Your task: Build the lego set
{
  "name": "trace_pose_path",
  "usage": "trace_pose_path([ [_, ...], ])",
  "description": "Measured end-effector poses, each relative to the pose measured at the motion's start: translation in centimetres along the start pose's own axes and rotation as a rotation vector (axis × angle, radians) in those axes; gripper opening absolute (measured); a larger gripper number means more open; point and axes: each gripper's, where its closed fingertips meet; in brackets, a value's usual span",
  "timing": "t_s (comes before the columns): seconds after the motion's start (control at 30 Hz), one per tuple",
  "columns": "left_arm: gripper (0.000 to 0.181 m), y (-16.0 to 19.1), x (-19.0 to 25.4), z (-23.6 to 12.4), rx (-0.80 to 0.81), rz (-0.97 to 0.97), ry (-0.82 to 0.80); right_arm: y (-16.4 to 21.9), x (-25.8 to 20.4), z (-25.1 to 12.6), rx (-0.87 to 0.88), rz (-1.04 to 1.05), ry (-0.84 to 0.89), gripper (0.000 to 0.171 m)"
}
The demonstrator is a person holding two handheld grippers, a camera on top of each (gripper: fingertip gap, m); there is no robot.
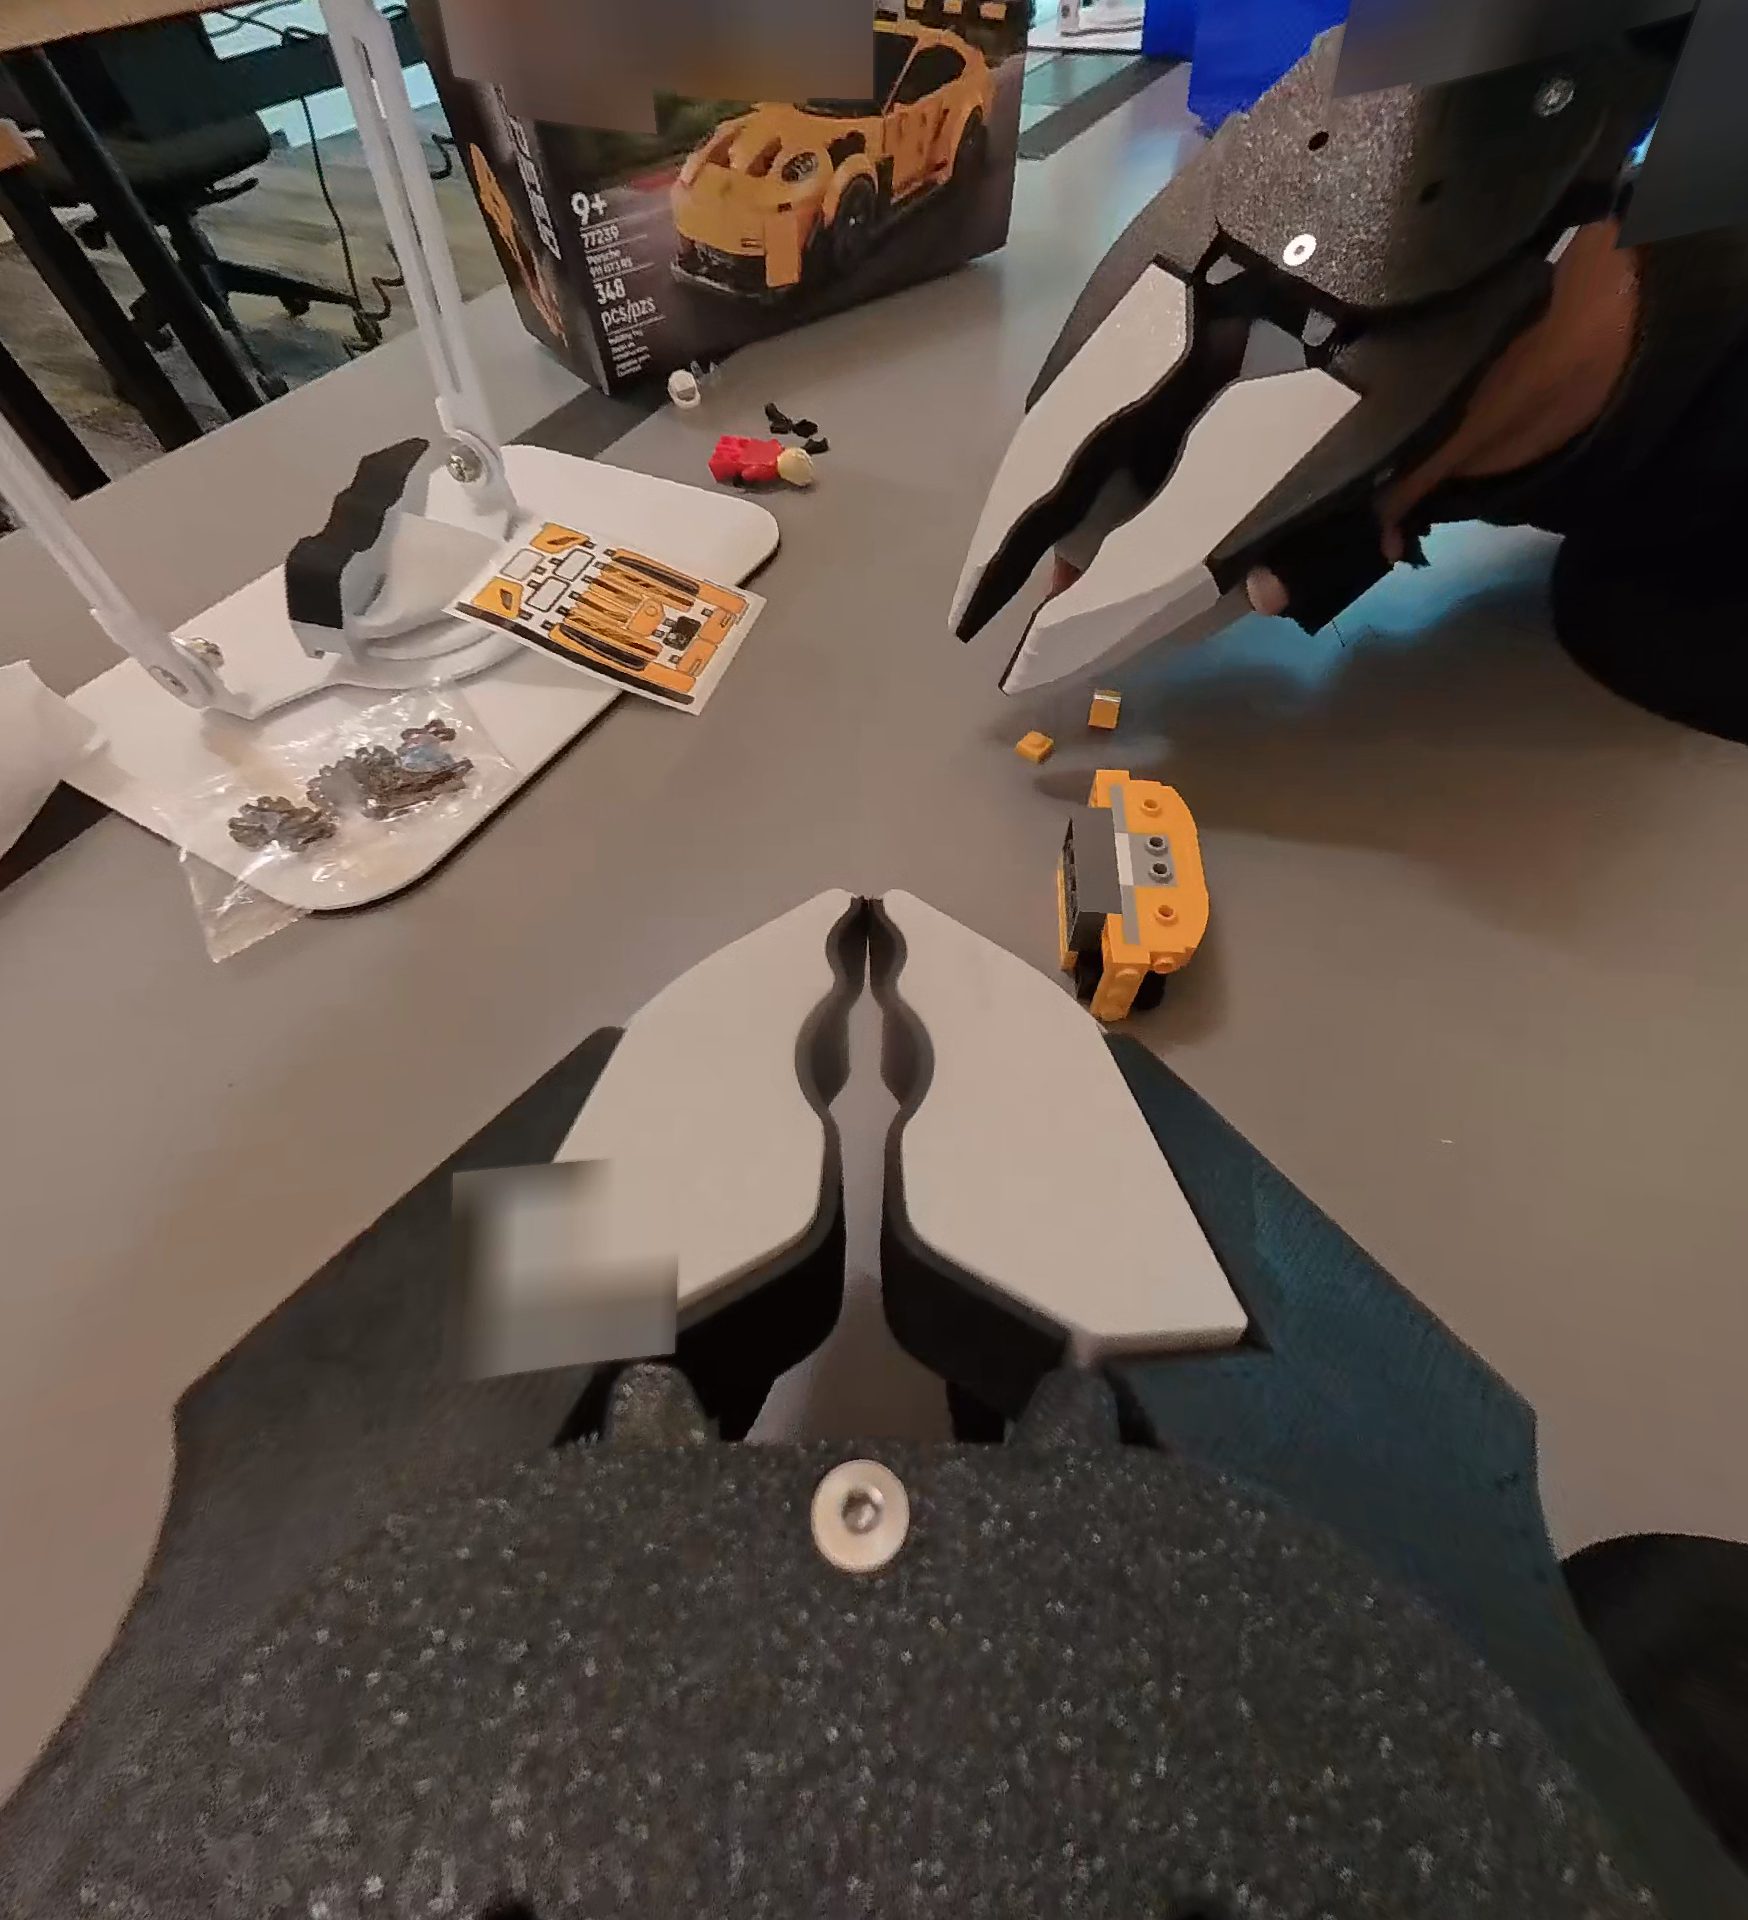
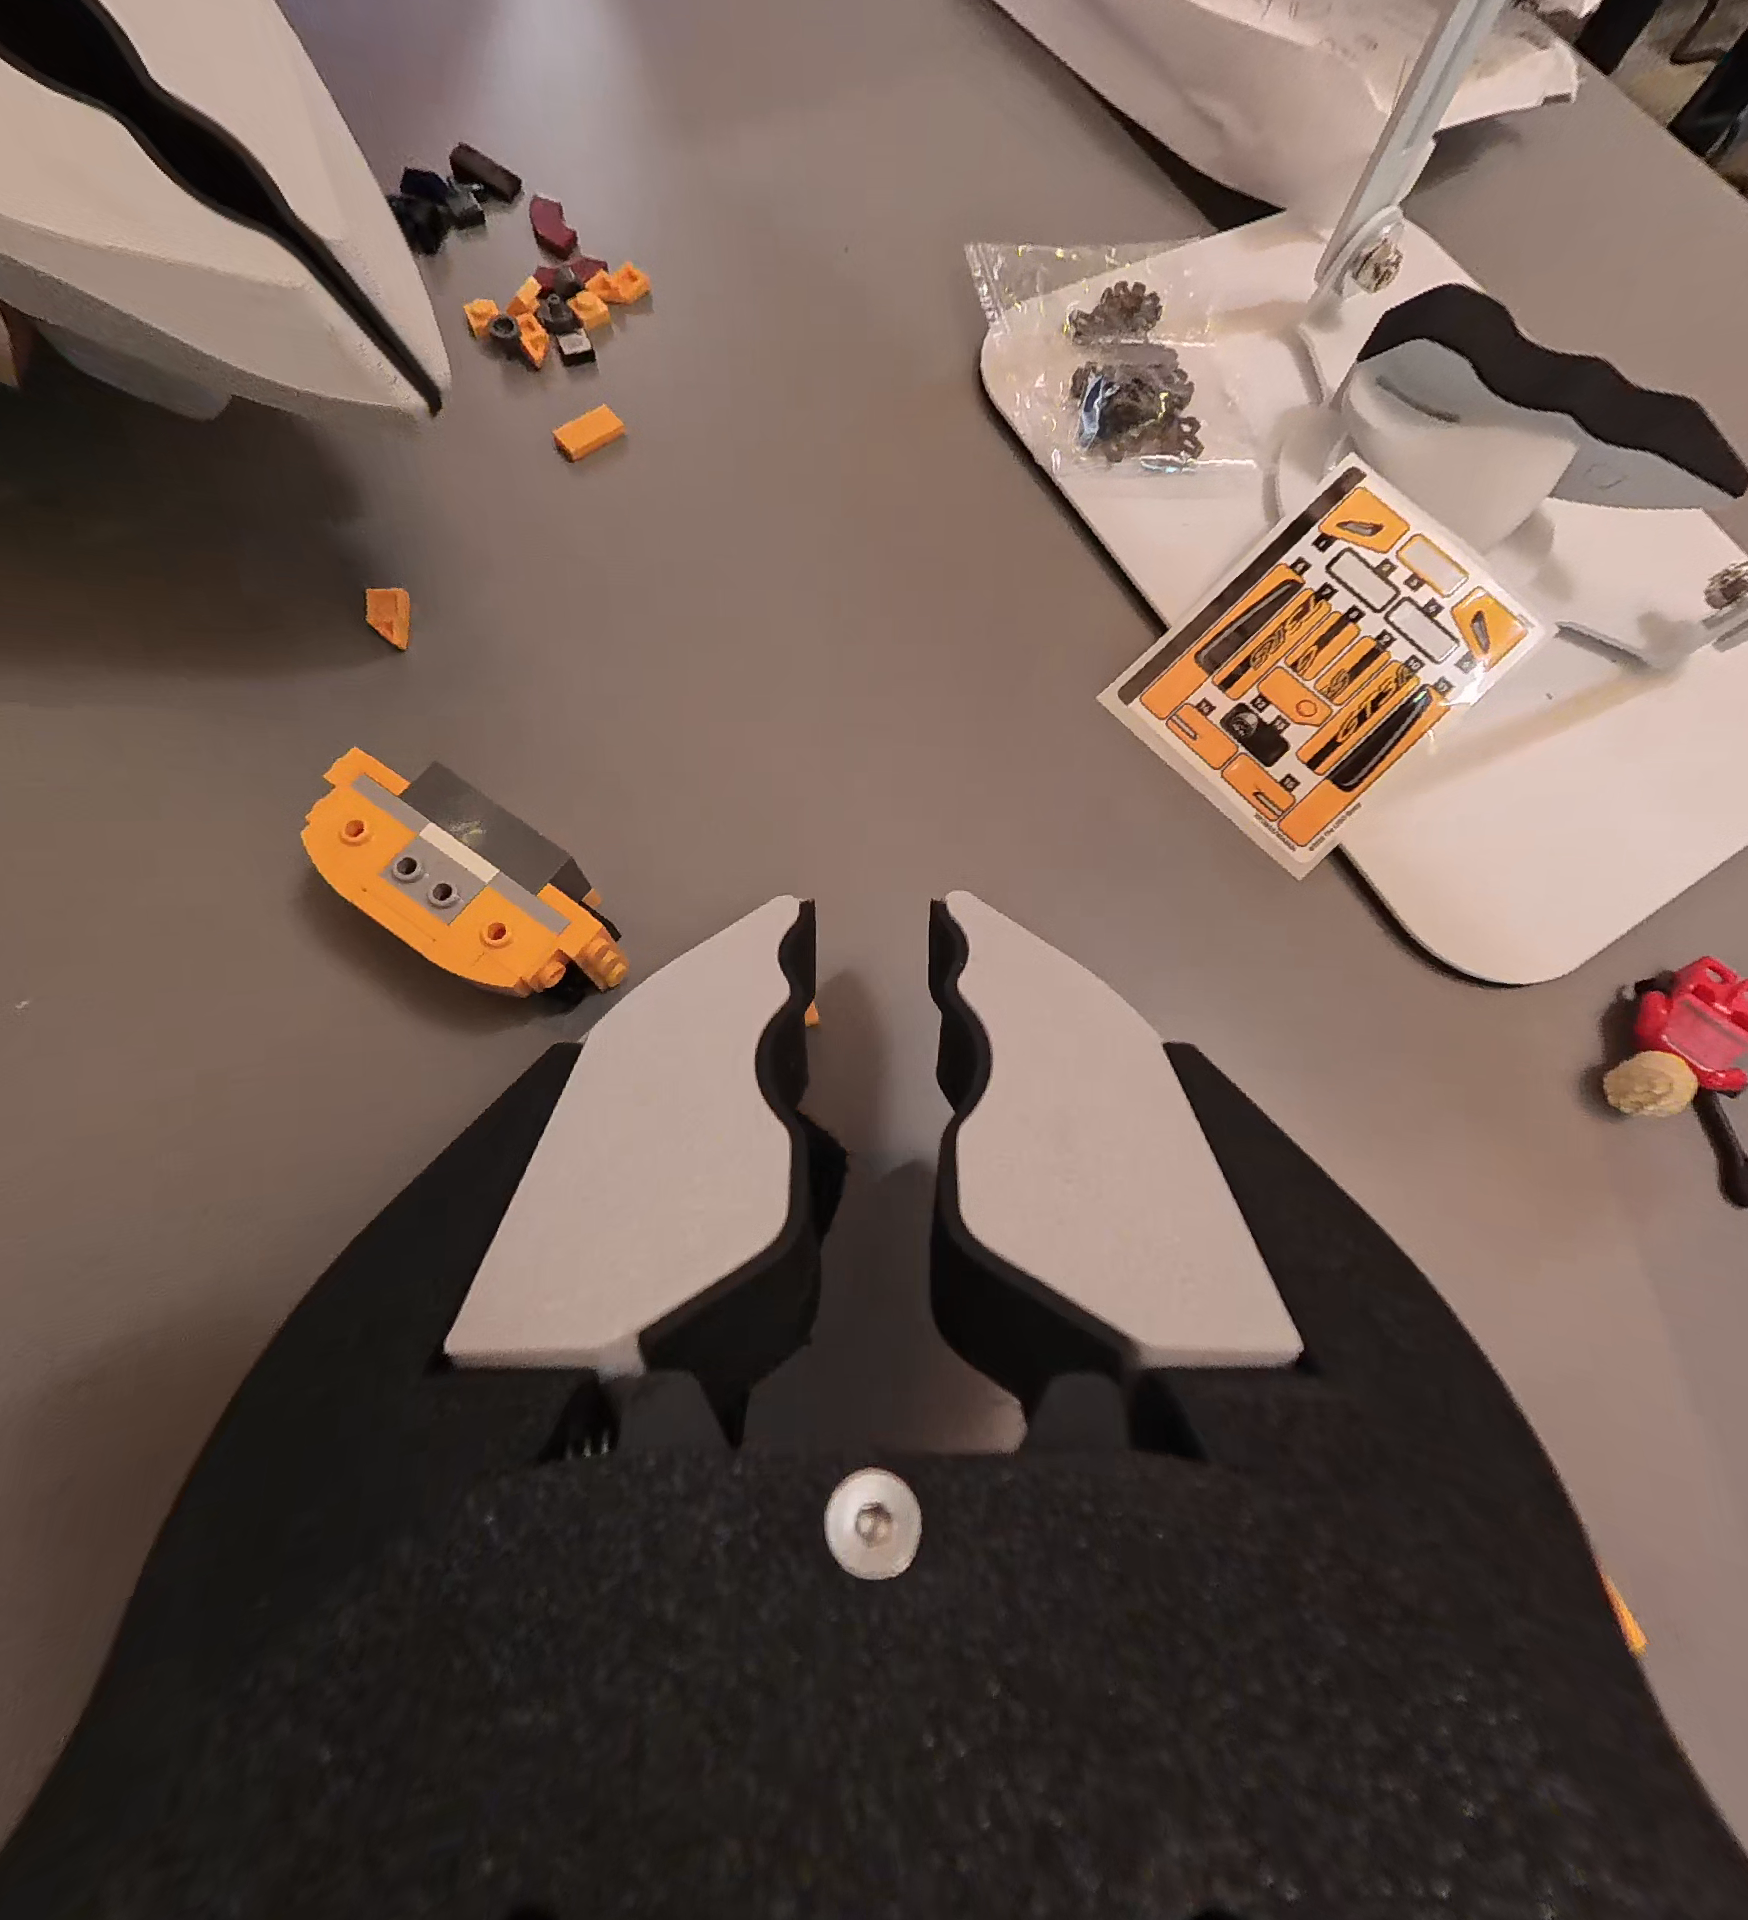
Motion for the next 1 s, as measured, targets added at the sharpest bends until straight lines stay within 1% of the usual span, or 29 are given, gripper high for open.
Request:
trace_pose_path([
  [0.37, 0.000, 0.5, -0.5, 0.3, -0.027, 0.037, -0.048, -0.3, 0.2, -0.1, 0.035, -0.039, 0.014, 0.021],
  [0.57, 0.001, 0.7, 0.1, 0.6, -0.039, 0.049, -0.015, 0.3, 0.9, -0.9, 0.042, -0.037, 0.034, 0.021],
  [0.67, 0.014, 0.8, 0.9, 1.0, -0.058, 0.060, 0.022, 0.8, 1.3, -1.5, 0.038, -0.023, 0.026, 0.022],
  [0.87, 0.031, 0.3, 3.4, 1.4, -0.067, 0.132, 0.098, 1.3, 2.1, -2.6, 0.046, -0.006, 0.026, 0.023],
  [1.0, 0.039, 0.1, 5.4, 1.9, -0.113, 0.197, 0.112, 1.1, 1.9, -2.6, 0.053, -0.012, 0.026, 0.023],
])
Point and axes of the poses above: each gripper's, where its closed fingertips meet, z out along the fingers, y out of its underside, x = y × z across the jaws, and after that the axes turned 14 degrees about -x, right-handed
